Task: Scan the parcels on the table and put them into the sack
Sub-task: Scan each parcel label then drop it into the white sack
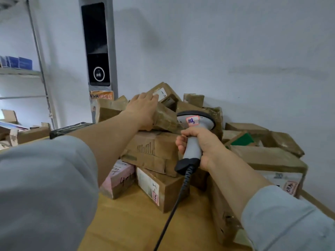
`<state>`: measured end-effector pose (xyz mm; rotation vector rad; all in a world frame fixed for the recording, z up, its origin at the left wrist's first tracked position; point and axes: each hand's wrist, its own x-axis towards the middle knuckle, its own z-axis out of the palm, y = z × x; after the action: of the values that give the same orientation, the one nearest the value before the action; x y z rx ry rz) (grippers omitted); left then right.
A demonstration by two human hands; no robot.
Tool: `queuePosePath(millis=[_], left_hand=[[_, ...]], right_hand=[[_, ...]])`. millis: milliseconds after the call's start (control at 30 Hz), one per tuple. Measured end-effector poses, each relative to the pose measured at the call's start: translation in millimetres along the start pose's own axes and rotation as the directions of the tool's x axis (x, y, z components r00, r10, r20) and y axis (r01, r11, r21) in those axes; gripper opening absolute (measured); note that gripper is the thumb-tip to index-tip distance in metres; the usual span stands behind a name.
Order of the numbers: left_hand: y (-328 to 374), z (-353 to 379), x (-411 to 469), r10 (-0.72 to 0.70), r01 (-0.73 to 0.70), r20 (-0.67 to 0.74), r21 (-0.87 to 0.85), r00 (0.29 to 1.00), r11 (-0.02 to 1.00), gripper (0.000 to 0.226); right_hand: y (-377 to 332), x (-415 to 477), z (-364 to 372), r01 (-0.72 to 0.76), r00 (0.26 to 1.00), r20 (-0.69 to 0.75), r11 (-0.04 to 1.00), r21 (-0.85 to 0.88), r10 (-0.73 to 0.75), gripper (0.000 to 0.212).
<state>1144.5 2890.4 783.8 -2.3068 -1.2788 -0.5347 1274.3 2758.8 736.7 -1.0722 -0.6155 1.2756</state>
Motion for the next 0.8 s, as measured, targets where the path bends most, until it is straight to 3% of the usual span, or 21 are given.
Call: queuePosePath(millis=[100,300,500,600,700,733,800], left_hand=[[-4.1,-0.7,-15.7,0.025,-0.03,-0.14,-0.038,0.99,0.999,0.078],[-17.3,-7.4,-99.9,0.066,-0.125,-0.427,-0.112,0.902,0.986,0.079],[-24.2,12.9,-215.8,0.155,-0.247,-0.494,-0.126,0.855,0.961,0.064],[-21.1,15.6,-279.5,0.111,-0.245,-0.421,-0.28,0.9,0.928,0.07],[-15.2,13.0,-333.4,-0.146,0.011,-0.203,-0.548,0.968,0.836,0.083],[-15.0,13.3,-344.8,-0.278,0.163,-0.081,-0.643,0.957,0.749,0.086],[-19.9,11.5,-355.8,-0.482,0.448,0.207,-0.765,0.852,0.463,0.09]], right_hand=[[1.0,-3.3,-7.8,0.017,1.0,-0.007,1.0,0.021,-0.017,0.006],[14.8,-45.1,-9.1,0.035,0.999,-0.022,0.996,0.08,-0.034,0.007],[56.6,-108.0,5.8,-0.007,1.0,0.001,0.998,0.069,0.007,0.009],[85.4,-131.5,12.4,-0.054,0.999,0.008,0.996,0.067,0.054,0.012],[117.4,-148.1,14.7,-0.095,0.995,-0.008,0.995,0.039,0.095,0.007],[127.1,-152.4,15.0,-0.112,0.994,-0.008,0.993,0.028,0.112,0.006],[141.7,-159.9,16.9,-0.14,0.99,-0.005,0.99,0.008,0.14,0.005]])
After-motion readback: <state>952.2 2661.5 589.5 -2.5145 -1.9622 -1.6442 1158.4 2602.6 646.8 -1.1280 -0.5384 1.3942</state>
